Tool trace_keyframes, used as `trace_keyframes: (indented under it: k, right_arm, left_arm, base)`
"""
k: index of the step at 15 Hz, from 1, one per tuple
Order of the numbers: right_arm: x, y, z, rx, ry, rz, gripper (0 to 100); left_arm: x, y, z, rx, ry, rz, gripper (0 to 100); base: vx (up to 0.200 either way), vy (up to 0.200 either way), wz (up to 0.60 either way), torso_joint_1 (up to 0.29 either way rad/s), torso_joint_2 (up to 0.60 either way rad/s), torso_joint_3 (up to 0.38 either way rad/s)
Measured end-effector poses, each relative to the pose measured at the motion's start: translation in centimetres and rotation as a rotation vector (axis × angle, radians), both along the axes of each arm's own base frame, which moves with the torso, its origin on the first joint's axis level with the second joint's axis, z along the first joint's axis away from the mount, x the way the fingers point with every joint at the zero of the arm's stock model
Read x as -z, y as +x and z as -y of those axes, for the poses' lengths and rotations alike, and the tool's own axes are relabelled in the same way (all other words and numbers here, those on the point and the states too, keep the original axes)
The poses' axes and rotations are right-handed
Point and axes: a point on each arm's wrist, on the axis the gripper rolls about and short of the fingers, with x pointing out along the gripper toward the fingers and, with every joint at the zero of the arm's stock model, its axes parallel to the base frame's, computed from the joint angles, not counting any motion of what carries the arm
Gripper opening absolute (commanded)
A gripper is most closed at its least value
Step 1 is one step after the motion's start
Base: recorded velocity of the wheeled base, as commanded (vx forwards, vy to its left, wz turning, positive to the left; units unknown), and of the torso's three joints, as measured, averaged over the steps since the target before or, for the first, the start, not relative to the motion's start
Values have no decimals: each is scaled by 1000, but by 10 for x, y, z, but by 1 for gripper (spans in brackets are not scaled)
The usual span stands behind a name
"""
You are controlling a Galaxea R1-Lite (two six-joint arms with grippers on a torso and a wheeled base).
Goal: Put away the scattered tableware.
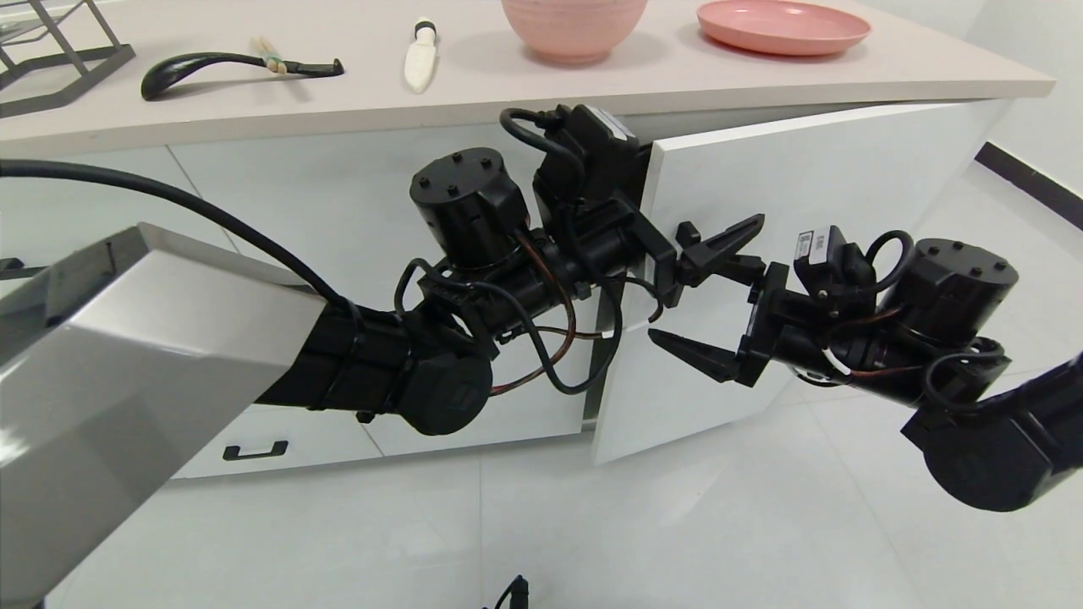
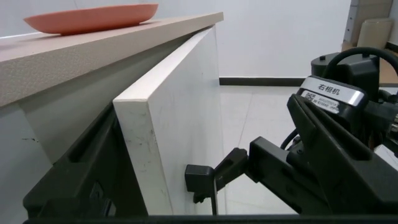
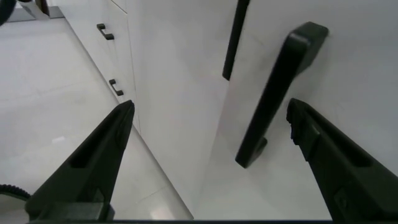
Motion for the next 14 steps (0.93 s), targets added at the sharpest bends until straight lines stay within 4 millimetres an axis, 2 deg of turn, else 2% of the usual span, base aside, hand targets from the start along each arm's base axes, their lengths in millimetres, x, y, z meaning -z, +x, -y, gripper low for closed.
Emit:
trace_keyframes:
  k: [5, 8, 14]
  right_arm:
    - [5, -6, 5, 20, -5, -20, 100]
    - [9, -30, 16, 39, -18, -63, 100]
    - [3, -86, 39, 59, -26, -87, 100]
  left_arm:
    - [5, -3, 2, 9, 10, -10, 100]
    - [20, -7, 6, 31, 55, -51, 100]
    - [26, -9, 11, 33, 55, -54, 100]
  base:
    - [0, 0, 0, 0, 0, 0]
    - [0, 0, 0, 0, 0, 0]
    - [0, 0, 0, 0, 0, 0]
